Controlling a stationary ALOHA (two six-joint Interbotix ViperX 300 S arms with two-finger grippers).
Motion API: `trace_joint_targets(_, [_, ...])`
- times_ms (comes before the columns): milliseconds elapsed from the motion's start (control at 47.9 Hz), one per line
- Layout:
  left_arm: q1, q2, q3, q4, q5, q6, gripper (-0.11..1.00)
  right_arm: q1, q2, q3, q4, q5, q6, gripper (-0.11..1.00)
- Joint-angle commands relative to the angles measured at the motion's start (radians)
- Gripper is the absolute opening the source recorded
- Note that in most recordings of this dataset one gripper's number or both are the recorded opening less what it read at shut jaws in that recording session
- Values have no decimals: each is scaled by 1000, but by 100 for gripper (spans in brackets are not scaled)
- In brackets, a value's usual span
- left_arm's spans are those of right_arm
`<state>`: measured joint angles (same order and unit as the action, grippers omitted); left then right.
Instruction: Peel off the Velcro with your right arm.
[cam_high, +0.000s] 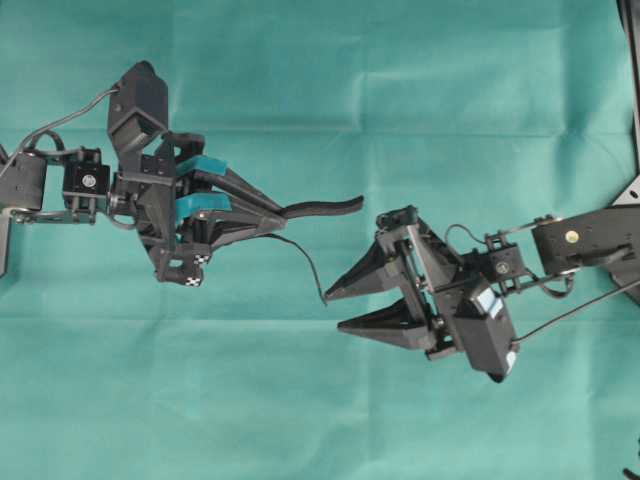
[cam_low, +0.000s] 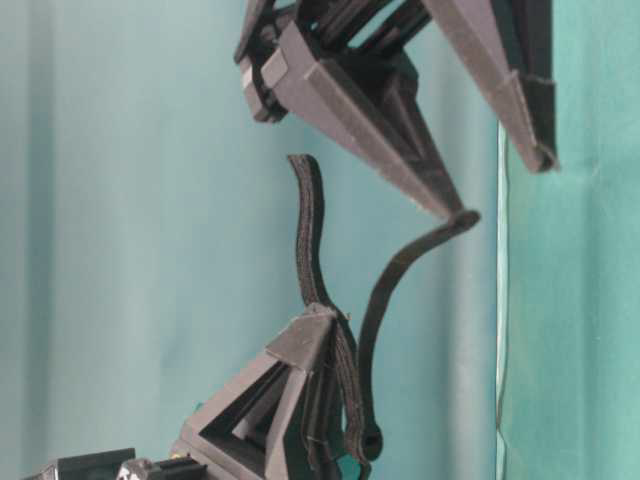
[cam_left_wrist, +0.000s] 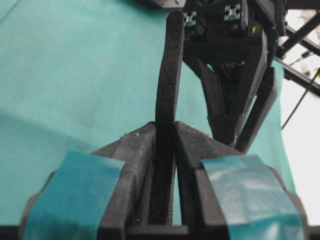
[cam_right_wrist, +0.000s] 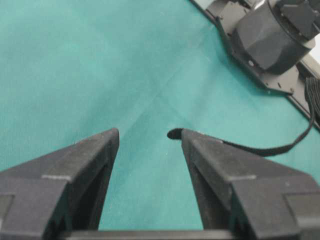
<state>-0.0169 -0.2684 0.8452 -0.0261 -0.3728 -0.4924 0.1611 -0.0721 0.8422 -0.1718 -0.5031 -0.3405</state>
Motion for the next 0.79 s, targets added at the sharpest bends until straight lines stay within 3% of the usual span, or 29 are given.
trace_joint_targets(0, [-3,-12,-9,-2,-11,0,10,5,-25,-2,12,-9,2,21])
trace_joint_targets(272, [-8,-14,-5,-2,-11,2,10,3,-37,15,23,-9,2,21])
trace_joint_targets(773, [-26,-25,-5,2,-11,17,10,-20,-100,52,95,-9,2,21])
